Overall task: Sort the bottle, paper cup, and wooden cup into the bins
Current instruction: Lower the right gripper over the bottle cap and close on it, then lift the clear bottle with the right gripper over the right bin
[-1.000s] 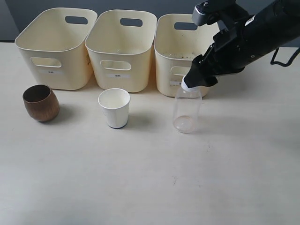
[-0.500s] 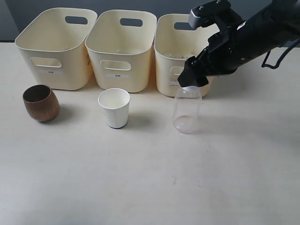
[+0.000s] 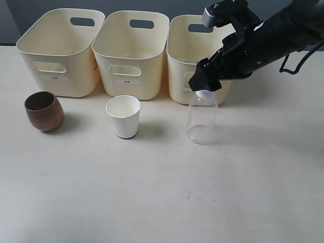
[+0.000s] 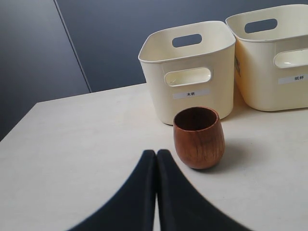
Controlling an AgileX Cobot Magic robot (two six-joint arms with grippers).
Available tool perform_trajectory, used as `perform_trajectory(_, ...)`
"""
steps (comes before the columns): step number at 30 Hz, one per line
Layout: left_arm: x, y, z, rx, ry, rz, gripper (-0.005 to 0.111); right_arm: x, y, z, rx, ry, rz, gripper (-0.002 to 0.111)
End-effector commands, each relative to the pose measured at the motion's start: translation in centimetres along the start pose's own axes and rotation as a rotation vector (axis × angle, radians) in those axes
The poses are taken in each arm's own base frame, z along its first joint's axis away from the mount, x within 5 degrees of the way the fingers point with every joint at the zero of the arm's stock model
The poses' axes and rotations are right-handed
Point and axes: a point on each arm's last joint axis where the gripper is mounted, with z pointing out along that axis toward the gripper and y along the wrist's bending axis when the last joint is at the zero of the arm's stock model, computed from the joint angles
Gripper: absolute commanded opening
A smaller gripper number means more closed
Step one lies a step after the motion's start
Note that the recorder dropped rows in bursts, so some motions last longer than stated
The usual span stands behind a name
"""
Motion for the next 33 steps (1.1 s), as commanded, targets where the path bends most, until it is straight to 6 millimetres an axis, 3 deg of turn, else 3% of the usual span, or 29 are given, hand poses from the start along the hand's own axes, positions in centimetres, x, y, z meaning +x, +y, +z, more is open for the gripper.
perform_trajectory(1,-0.2,0.0,0.0,0.004,-0.007,-0.003,0.0,-0.3,0.3,0.1,-0.008,-0.017,-0.013,0.077)
perform_trajectory(10,-0.2,0.0,0.0,0.004,-0.007,-0.003,0.0,0.3,-0.1,2.4,-0.013,0.025,0.007,0.077)
perform_trajectory(30,-0.2,0.0,0.0,0.004,-0.007,-0.003,0.0,0.9,0.2,2.3,-0.042,0.086,-0.01,0.074)
perform_trajectory(33,-0.2,0.0,0.0,0.004,-0.007,-0.003,0.0,0.9,0.1,2.3,-0.04,0.09,-0.013,0.069)
